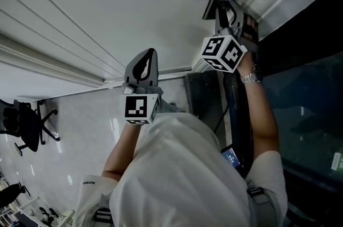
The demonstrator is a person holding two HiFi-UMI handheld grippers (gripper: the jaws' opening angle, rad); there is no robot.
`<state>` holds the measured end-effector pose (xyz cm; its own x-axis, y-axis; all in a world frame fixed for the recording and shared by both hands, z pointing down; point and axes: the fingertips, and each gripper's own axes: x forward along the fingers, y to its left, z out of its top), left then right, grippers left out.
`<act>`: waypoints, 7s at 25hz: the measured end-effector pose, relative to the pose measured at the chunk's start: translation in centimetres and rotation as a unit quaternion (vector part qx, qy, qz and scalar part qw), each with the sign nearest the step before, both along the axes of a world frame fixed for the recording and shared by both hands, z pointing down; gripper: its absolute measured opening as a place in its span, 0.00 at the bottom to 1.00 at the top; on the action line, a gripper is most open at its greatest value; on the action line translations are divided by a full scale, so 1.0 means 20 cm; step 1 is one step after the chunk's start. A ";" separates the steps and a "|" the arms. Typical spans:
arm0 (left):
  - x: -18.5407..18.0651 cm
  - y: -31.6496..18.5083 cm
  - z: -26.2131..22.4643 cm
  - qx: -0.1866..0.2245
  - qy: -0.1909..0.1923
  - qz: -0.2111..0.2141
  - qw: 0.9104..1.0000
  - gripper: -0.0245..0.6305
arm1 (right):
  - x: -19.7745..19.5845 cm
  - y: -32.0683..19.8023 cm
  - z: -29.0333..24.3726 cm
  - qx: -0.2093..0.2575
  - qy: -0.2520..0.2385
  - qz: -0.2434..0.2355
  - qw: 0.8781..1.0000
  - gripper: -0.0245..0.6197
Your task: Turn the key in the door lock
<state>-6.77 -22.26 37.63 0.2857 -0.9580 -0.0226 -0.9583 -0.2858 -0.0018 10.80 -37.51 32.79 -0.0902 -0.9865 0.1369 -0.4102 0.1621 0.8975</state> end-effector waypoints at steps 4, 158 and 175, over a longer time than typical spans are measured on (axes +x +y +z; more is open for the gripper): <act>0.00 0.00 0.00 0.000 -0.001 0.002 1.000 0.05 | 0.00 -0.01 0.01 0.031 0.028 0.008 0.999 0.15; 0.11 -0.05 0.01 -0.005 -0.015 0.025 1.000 0.05 | 0.05 0.06 0.03 -0.031 0.018 -0.060 0.998 0.22; 0.19 -0.06 0.04 -0.010 0.001 0.051 0.999 0.05 | 0.00 0.02 0.02 0.037 0.110 -0.025 0.993 0.18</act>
<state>-2.89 -23.55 38.43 0.3826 -0.9239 -0.0047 -0.9239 -0.3827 0.0075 10.85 -37.11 33.28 -0.1155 -0.9895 0.0869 -0.1956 0.1084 0.9747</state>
